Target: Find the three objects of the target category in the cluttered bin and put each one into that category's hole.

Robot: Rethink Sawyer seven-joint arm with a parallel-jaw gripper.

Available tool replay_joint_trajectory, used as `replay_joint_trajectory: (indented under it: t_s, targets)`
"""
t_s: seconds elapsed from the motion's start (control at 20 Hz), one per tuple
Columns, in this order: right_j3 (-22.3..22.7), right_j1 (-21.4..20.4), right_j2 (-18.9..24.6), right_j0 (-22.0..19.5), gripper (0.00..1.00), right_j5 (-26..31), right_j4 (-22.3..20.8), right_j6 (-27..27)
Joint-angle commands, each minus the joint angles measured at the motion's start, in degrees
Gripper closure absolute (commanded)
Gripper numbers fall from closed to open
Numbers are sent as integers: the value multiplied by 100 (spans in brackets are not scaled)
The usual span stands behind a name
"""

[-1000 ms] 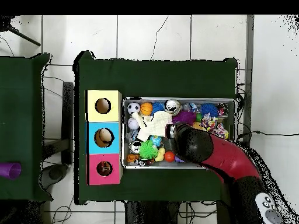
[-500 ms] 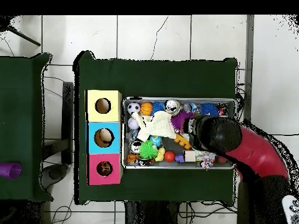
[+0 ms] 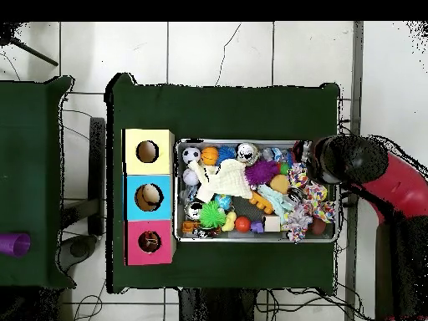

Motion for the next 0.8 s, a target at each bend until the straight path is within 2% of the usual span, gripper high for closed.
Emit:
replay_joint_trajectory:
  t_s: [0.05, 0.25, 0.35, 0.65, 0.8]
  targets:
    - [-1212, 1091, 1055, -114, 0, 834, -539, -1821]
    - [-1475, 1302, 1157, -176, 0, 1027, -801, -1979]
    - [-1434, 1400, 1186, -243, 0, 1019, -858, -1915]
    - [-1011, 1674, 1411, -575, 0, 571, -967, -1682]
    - [-642, 1735, 1528, -766, 0, 245, -1025, -1485]
